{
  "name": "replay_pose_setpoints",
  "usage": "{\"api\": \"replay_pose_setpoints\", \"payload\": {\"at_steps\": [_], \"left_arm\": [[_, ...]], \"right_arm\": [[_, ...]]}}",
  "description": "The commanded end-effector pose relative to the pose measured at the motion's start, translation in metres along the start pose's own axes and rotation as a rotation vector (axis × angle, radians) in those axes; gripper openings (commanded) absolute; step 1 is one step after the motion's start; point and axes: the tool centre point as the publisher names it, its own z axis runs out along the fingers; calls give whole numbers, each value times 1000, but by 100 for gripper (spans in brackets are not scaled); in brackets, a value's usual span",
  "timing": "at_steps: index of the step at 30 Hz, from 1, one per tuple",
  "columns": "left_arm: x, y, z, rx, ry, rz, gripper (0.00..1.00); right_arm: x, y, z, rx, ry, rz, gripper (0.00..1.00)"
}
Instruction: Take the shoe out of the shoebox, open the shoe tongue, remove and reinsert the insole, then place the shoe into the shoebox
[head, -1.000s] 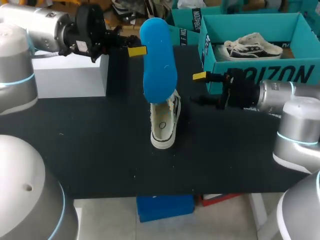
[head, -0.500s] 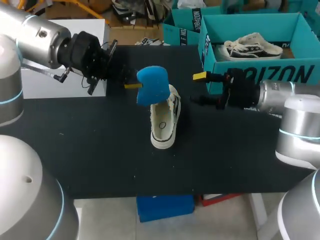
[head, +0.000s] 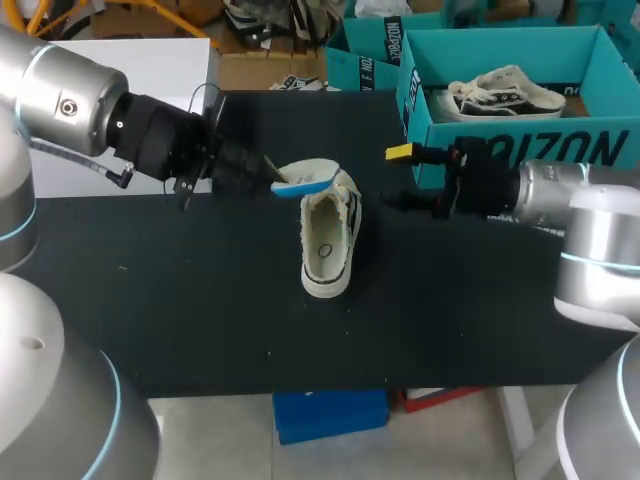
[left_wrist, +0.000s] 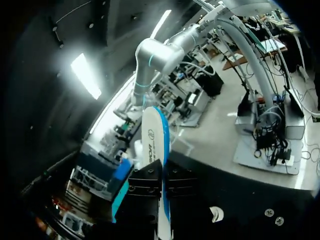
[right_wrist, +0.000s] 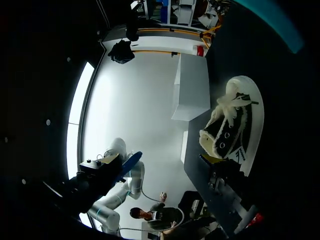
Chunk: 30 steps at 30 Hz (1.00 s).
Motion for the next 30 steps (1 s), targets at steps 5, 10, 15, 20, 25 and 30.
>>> {"api": "replay_pose_setpoints", "payload": {"at_steps": [5, 10, 15, 20, 25, 30], "left_arm": [[3, -6, 0, -42, -3, 81, 0], [7, -9, 2, -30, -5, 113, 0], [48, -11, 3, -68, -27, 225, 0], [88, -4, 5, -83, -3, 314, 0], [125, -2, 5, -143, 67, 498, 0], [158, 8, 8, -149, 57, 559, 0]], "right_arm": [[-1, 0, 2, -4, -1, 0, 100], [-1, 0, 2, -4, -1, 0, 100], [-1, 0, 2, -4, -1, 0, 100], [-1, 0, 2, -4, -1, 0, 100], [-1, 0, 2, -4, -1, 0, 100], [-1, 0, 2, -4, -1, 0, 100]]}}
